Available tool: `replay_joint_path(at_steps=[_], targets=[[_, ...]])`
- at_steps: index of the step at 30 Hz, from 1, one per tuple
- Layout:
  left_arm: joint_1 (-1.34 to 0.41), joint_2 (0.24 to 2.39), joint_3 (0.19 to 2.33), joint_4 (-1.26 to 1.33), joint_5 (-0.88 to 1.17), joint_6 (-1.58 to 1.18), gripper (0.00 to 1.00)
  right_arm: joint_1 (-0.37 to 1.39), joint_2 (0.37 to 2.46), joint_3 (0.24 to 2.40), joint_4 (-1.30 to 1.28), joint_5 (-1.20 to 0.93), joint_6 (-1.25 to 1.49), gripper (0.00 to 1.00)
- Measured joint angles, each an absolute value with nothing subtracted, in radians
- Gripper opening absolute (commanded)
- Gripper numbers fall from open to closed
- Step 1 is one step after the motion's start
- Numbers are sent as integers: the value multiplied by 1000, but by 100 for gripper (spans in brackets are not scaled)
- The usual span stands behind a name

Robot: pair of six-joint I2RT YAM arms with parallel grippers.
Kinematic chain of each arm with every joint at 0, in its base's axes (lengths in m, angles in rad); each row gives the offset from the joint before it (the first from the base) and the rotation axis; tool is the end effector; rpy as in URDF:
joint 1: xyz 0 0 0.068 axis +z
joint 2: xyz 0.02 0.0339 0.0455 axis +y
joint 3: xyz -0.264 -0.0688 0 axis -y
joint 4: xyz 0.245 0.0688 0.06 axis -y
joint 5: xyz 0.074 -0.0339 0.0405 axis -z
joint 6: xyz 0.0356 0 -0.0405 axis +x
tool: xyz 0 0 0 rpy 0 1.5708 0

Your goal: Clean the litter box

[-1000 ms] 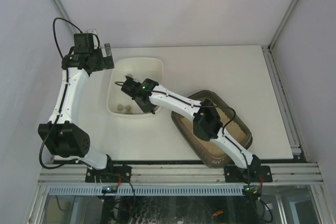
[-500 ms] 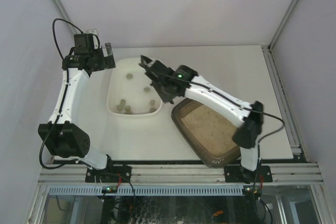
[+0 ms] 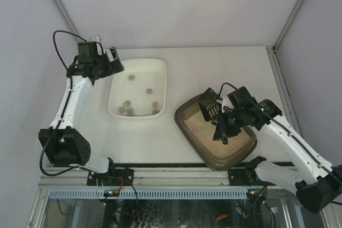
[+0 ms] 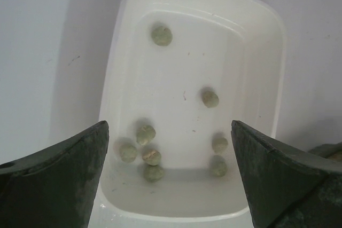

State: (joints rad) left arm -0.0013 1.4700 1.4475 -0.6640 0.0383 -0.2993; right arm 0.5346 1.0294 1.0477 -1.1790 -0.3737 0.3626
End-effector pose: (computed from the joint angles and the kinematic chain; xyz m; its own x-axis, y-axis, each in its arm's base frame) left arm 0.3245 -0.0018 0.3612 -0.6148 -0.2938 -0.7319 -0.1573 0.9550 -0.2512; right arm 0.1401 0.0981 0.3060 -0.9505 -0.1790 -0.2540 -0.2807 0.8454 0.4544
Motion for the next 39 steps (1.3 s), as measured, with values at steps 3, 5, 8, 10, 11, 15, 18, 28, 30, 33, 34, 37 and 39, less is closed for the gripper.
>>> replay_joint_path(at_steps=[3, 5, 8, 10, 11, 15, 18, 28, 30, 33, 34, 37, 39], targets=[[-2, 1470, 1446, -641, 60, -324, 100, 521, 1016, 976, -1166, -455, 353, 0], [-4, 1470, 1440, -624, 67, -335, 100, 514, 1021, 925, -1150, -503, 351, 0], [-4, 1470, 1421, -605, 85, -350, 100, 510, 1032, 894, -1148, -541, 351, 0], [-4, 1465, 1401, -597, 93, -356, 100, 510, 1032, 892, -1143, -546, 354, 0], [-4, 1463, 1389, -596, 96, -357, 100, 510, 1032, 892, -1143, -546, 356, 0], [-4, 1457, 1369, -593, 111, -358, 100, 510, 1053, 892, -1147, -518, 371, 9], [-4, 1456, 1369, -587, 120, -361, 100, 510, 1113, 892, -1158, -501, 384, 14], [-6, 1451, 1369, -585, 128, -366, 100, 506, 1179, 879, -1173, -466, 411, 36], [-6, 1451, 1369, -585, 128, -366, 100, 506, 1186, 879, -1174, -463, 416, 55], [-6, 1450, 1369, -585, 131, -366, 100, 506, 1196, 880, -1182, -444, 426, 97], [-6, 1450, 1369, -585, 133, -366, 100, 507, 1200, 885, -1195, -427, 427, 99], [-6, 1449, 1369, -585, 135, -366, 100, 519, 1206, 933, -1239, -356, 440, 100], [-6, 1449, 1369, -584, 136, -366, 100, 536, 1206, 1002, -1274, -268, 457, 100]])
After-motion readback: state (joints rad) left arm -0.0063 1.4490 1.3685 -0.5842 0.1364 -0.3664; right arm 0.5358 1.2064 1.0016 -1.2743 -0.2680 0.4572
